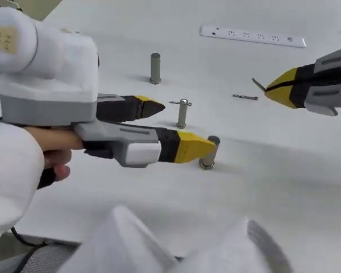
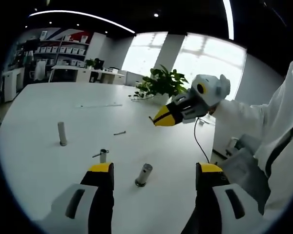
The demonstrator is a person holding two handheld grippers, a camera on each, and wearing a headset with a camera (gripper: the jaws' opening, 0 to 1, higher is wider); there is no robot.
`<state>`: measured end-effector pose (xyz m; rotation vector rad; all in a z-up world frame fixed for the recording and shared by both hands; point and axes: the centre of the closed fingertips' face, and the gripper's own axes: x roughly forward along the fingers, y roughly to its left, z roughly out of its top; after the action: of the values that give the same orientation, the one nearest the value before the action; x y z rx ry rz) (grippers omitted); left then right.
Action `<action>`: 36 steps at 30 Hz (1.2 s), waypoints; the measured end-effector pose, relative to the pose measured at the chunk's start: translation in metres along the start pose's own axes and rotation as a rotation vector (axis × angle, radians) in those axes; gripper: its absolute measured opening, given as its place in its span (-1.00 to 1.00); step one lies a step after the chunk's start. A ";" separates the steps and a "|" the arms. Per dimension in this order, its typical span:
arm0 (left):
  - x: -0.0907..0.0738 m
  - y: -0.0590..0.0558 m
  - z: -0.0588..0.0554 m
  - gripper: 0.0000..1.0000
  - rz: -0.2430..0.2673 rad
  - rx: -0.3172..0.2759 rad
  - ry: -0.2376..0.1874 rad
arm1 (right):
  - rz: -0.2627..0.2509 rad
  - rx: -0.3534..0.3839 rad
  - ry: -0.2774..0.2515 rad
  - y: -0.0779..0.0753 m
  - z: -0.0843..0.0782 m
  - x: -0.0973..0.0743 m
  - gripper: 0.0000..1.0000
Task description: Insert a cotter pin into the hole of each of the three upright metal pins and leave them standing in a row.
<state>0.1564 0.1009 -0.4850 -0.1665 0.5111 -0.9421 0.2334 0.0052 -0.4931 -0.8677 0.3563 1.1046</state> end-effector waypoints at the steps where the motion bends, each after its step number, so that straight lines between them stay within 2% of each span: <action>1: 0.002 -0.001 0.001 0.26 -0.006 -0.005 -0.001 | -0.005 -0.008 -0.003 0.002 0.001 -0.002 -1.00; 7: 0.013 -0.008 0.014 0.07 -0.054 -0.047 -0.024 | -0.038 -0.051 -0.019 0.012 0.011 -0.011 -1.00; 8: 0.015 -0.012 0.016 0.04 -0.077 -0.032 -0.025 | -0.039 -0.059 -0.022 0.014 0.013 -0.012 -1.00; 10: 0.019 -0.015 0.022 -0.04 -0.086 -0.011 -0.040 | -0.048 -0.085 -0.023 0.018 0.017 -0.014 -1.00; 17: 0.030 -0.025 0.035 -0.30 -0.138 -0.059 -0.044 | -0.043 -0.115 -0.036 0.039 0.027 -0.013 -1.00; 21: 0.036 -0.029 0.034 -0.41 -0.149 -0.069 -0.023 | -0.046 -0.138 -0.044 0.049 0.034 -0.011 -1.00; 26: 0.040 -0.030 0.032 -0.60 -0.157 -0.076 -0.012 | -0.059 -0.164 -0.055 0.053 0.045 -0.012 -1.00; 31: 0.041 -0.028 0.034 -0.72 -0.158 -0.098 -0.015 | -0.071 -0.192 -0.060 0.051 0.049 -0.014 -1.00; 36: 0.043 -0.026 0.035 -0.82 -0.150 -0.108 -0.020 | -0.077 -0.238 -0.034 0.048 0.047 -0.014 -1.00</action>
<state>0.1753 0.0485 -0.4601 -0.3147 0.5361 -1.0584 0.1777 0.0405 -0.4751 -1.0626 0.1634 1.1026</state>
